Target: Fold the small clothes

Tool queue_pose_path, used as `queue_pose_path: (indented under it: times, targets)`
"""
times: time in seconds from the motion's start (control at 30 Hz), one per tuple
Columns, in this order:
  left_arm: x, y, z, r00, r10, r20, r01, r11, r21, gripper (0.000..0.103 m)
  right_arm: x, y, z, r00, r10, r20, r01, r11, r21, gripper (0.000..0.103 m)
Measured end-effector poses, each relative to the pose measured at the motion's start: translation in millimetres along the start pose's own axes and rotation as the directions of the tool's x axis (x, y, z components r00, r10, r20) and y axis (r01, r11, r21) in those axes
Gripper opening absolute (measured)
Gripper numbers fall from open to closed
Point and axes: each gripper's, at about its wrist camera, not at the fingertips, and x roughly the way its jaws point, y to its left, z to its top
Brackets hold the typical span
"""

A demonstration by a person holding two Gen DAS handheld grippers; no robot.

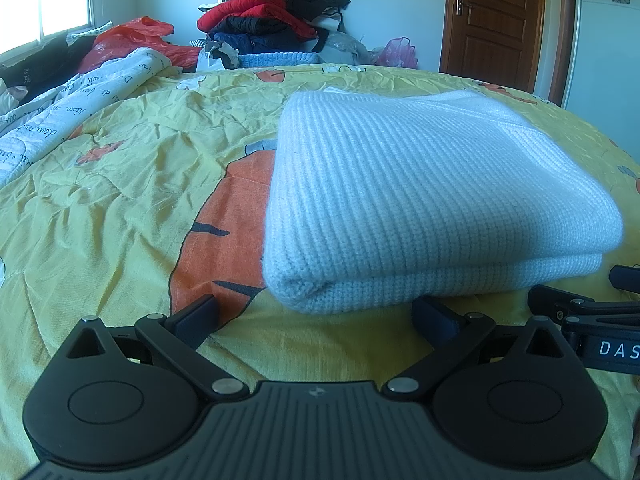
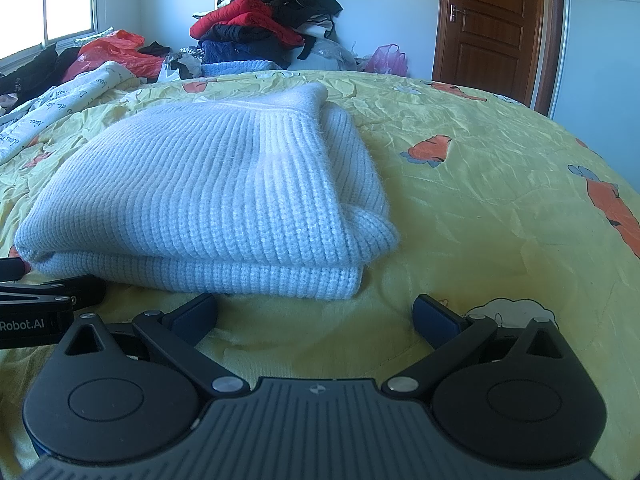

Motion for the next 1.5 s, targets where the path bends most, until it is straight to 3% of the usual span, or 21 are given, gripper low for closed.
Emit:
queue_pose_path:
  times: [1.07, 1.5]
  targets:
    - [0, -2, 0, 1.0, 0.002, -0.005, -0.001, 1.0, 0.007, 0.103, 0, 0, 0, 1.0, 0.001, 0.0, -0.001, 1.0, 0.001, 0.103]
    - [-13, 3, 1, 0.998, -0.041, -0.056, 0.039, 0.999, -0.029, 0.103, 0, 0, 0, 1.0, 0.0, -0.001, 0.0, 1.0, 0.002, 0.103]
